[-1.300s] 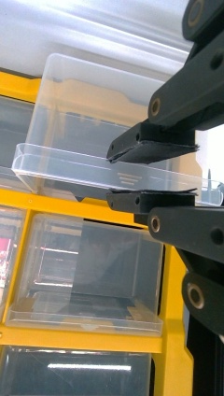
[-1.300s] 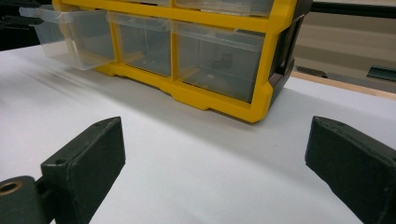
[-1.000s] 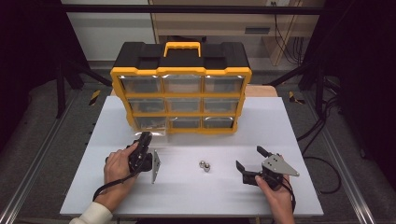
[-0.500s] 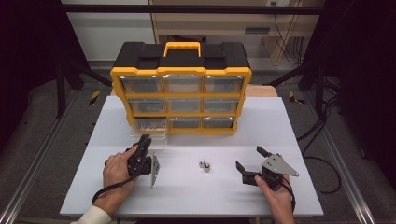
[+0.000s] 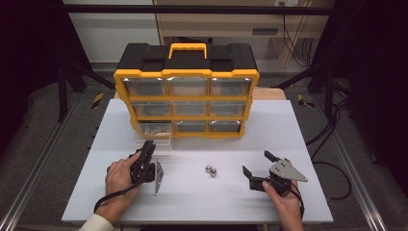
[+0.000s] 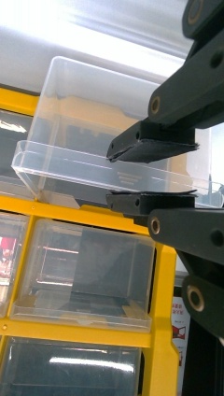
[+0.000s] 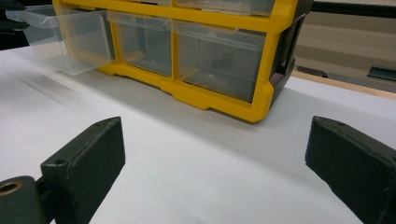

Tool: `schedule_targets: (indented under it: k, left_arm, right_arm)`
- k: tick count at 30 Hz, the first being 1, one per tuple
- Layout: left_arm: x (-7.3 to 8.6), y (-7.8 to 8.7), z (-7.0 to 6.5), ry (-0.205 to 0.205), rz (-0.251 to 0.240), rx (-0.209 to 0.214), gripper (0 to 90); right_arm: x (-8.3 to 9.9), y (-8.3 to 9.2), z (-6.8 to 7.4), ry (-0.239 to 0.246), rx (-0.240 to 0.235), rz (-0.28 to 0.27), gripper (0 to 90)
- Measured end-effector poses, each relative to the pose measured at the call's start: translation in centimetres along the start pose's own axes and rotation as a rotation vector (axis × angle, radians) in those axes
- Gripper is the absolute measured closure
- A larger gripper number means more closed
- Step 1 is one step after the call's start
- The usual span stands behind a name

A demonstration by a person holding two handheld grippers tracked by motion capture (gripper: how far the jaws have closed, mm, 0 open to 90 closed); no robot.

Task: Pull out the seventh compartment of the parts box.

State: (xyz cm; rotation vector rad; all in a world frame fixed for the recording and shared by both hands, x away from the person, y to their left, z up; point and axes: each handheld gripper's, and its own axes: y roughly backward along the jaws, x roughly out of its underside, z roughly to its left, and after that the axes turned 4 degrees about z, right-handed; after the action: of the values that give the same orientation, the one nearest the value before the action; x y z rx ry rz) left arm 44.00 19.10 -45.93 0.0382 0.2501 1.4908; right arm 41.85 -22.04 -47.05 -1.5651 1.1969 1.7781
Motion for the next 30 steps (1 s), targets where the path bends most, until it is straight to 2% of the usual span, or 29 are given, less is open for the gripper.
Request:
schedule_targets:
  k: [3, 5, 6, 9, 30]
  left_arm:
    - [0.01, 0.01, -0.07, 0.003, -0.006, -0.004, 73.3]
    - [-0.06, 0.11, -0.04, -0.001, 0.002, -0.001, 73.2]
    - [-0.15, 0.17, -0.02, 0.009, 0.011, 0.009, 73.2]
    - [-0.14, 0.15, -0.01, -0.002, 0.008, 0.003, 73.2]
    - [0.13, 0.15, -0.12, 0.011, -0.007, -0.001, 72.8]
  right_arm:
    - [0.0, 0.0, 0.0, 0.0, 0.0, 0.0, 5.2]
    - [-0.02, 0.06, 0.0, 0.001, 0.0, 0.005, 5.2]
    - [0.0, 0.0, 0.01, -0.002, -0.001, 0.001, 5.2]
    - [0.0, 0.0, 0.01, 0.001, -0.002, 0.001, 5.2]
    - [0.02, 0.0, 0.0, -0.003, -0.002, 0.003, 5.1]
